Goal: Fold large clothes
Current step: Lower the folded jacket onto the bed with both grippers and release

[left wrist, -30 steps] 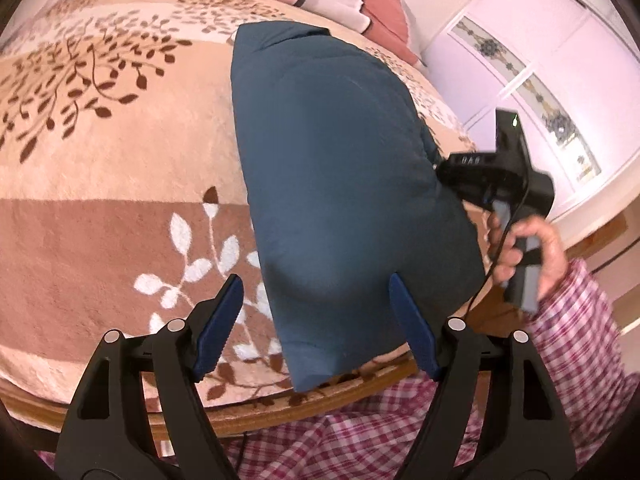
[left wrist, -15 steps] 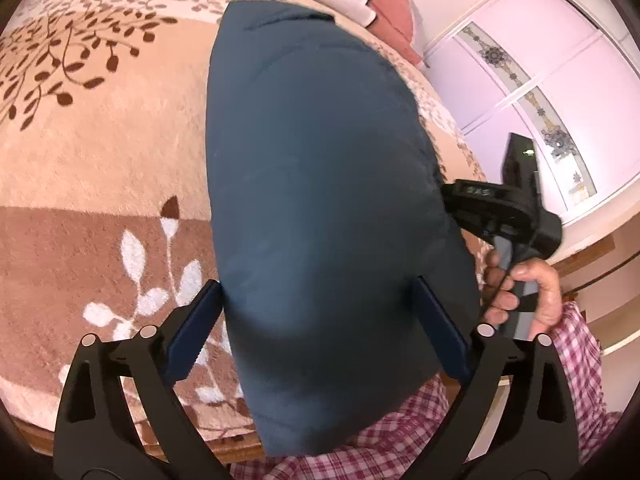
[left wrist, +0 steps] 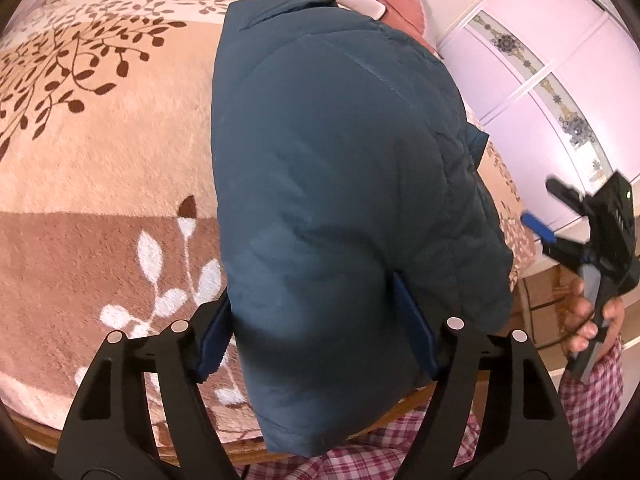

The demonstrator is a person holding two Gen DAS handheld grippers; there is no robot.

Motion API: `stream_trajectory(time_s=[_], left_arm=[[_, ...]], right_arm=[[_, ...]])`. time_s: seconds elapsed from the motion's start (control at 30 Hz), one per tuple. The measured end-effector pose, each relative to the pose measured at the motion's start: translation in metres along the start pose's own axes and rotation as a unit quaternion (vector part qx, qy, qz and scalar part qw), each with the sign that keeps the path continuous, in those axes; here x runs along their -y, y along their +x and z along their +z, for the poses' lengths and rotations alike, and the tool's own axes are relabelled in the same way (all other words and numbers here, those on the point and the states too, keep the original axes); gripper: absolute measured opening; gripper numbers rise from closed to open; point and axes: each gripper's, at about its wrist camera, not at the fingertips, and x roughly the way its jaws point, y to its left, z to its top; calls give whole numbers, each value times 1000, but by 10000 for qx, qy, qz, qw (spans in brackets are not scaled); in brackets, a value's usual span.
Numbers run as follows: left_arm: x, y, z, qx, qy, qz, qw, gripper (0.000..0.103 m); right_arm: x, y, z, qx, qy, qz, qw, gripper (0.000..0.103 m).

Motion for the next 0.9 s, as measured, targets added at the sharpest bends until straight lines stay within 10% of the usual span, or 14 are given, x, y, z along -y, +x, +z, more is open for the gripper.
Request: stream_trajectory(time_s=[0.53,0.9], left_arm=[[3,0,3,-26,158,107,9998,68],[-20,-28,26,664,596,534,9946,53]], right_arm=[[66,82,-46,-1381,976,384,9849,96],[16,108,-52,-1327,481,1118,9837,53]])
